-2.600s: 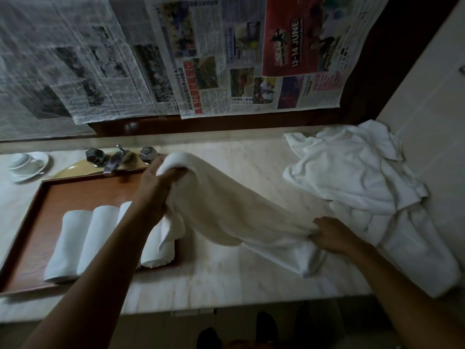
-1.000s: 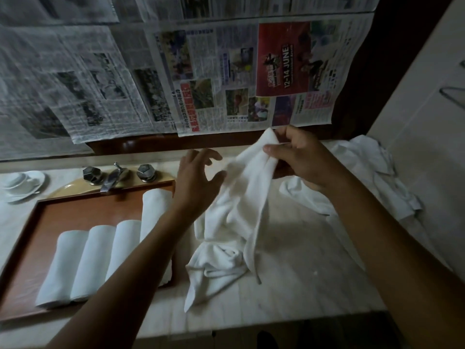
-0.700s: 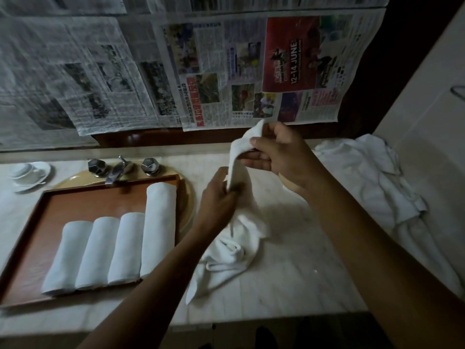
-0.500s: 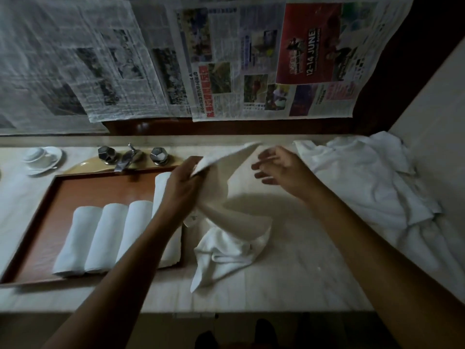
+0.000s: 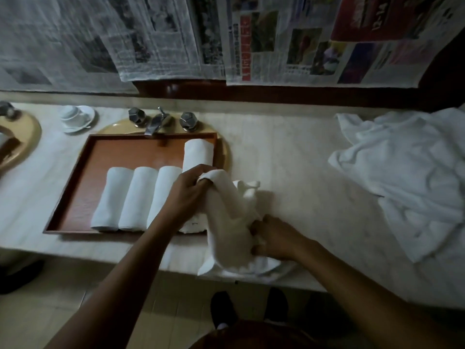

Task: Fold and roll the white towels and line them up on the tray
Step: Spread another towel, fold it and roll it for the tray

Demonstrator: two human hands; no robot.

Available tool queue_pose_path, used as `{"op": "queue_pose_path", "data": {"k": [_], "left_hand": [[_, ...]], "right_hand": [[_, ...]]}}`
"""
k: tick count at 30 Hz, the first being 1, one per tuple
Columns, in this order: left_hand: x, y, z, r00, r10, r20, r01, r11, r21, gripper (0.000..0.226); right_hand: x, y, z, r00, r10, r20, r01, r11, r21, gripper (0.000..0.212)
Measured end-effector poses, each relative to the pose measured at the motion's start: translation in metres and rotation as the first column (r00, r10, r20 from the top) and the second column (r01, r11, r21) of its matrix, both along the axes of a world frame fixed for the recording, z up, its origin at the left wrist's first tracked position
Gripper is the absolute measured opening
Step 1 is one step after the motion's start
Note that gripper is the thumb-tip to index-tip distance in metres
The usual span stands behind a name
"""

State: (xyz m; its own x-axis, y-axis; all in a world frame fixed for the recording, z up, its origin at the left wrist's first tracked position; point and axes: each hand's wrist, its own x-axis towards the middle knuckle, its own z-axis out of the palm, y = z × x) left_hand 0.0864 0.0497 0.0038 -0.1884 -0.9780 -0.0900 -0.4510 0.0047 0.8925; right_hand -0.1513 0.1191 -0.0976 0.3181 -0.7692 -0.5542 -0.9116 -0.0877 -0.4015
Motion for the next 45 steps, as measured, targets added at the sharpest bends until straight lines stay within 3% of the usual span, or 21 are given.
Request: {"op": "queue_pose_path", "data": {"k": [4, 6, 9, 13, 15, 17, 22, 26, 27, 30, 36, 40, 45], "left_hand": [[-0.022, 0.007, -0.023, 0.992, -0.085, 0.096, 0.087, 0.996, -0.012, 0.017], [-0.036, 0.014, -0.032, 0.97, -0.191, 0.152, 0.196, 0.98, -0.022, 0.016], [-0.057, 0.025, -0.037, 0.911, -0.357, 0.205, 0.369, 0.929, -0.02, 0.016], [-0.088, 0.042, -0.031, 0.837, -0.487, 0.25, 0.503, 0.864, 0.002, 0.015], [-0.1, 0.054, -0.03, 0.79, -0.538, 0.292, 0.552, 0.833, 0.041, 0.015], [-0.103, 0.061, -0.032, 0.753, -0.573, 0.323, 0.582, 0.809, 0.077, 0.014], [-0.071, 0.049, -0.039, 0.668, -0.643, 0.374, 0.625, 0.758, 0.186, 0.012], [-0.038, 0.038, -0.052, 0.63, -0.679, 0.376, 0.636, 0.73, 0.252, 0.011], [-0.034, 0.038, -0.056, 0.627, -0.68, 0.379, 0.633, 0.729, 0.26, 0.01], [-0.025, 0.039, -0.064, 0.639, -0.643, 0.423, 0.619, 0.756, 0.215, 0.004], [-0.008, 0.023, -0.071, 0.732, -0.502, 0.46, 0.51, 0.852, 0.118, 0.01], [-0.006, 0.018, -0.06, 0.874, -0.386, 0.294, 0.39, 0.919, 0.047, 0.018], [-0.017, 0.012, -0.047, 0.911, -0.358, 0.204, 0.365, 0.931, 0.002, 0.017]], "right_hand": [[-0.019, 0.057, -0.006, 0.989, -0.031, 0.142, 0.007, 0.986, 0.165, 0.046], [-0.036, 0.081, -0.009, 0.966, -0.171, 0.194, 0.124, 0.965, 0.23, 0.054], [-0.06, 0.092, 0.003, 0.887, -0.416, 0.2, 0.385, 0.906, 0.178, 0.032], [-0.061, 0.085, 0.049, 0.776, -0.553, 0.303, 0.574, 0.818, 0.022, 0.094], [-0.044, 0.082, 0.06, 0.82, -0.484, 0.307, 0.517, 0.856, -0.032, 0.11], [-0.029, 0.079, 0.051, 0.871, -0.436, 0.226, 0.457, 0.888, -0.047, 0.094], [-0.006, 0.094, 0.02, 0.894, -0.439, 0.092, 0.42, 0.891, 0.173, 0.04], [-0.018, 0.102, 0.03, 0.836, -0.515, 0.188, 0.496, 0.857, 0.142, 0.015], [-0.027, 0.102, 0.034, 0.823, -0.532, 0.197, 0.521, 0.846, 0.111, 0.021], [-0.049, 0.097, 0.044, 0.839, -0.524, 0.148, 0.527, 0.85, 0.022, 0.033], [-0.086, 0.091, 0.06, 0.79, -0.592, 0.16, 0.611, 0.781, -0.13, 0.007], [-0.098, 0.087, 0.071, 0.742, -0.643, 0.189, 0.67, 0.703, -0.24, 0.013], [-0.109, 0.077, 0.076, 0.766, -0.618, 0.177, 0.629, 0.663, -0.406, 0.02]]}}
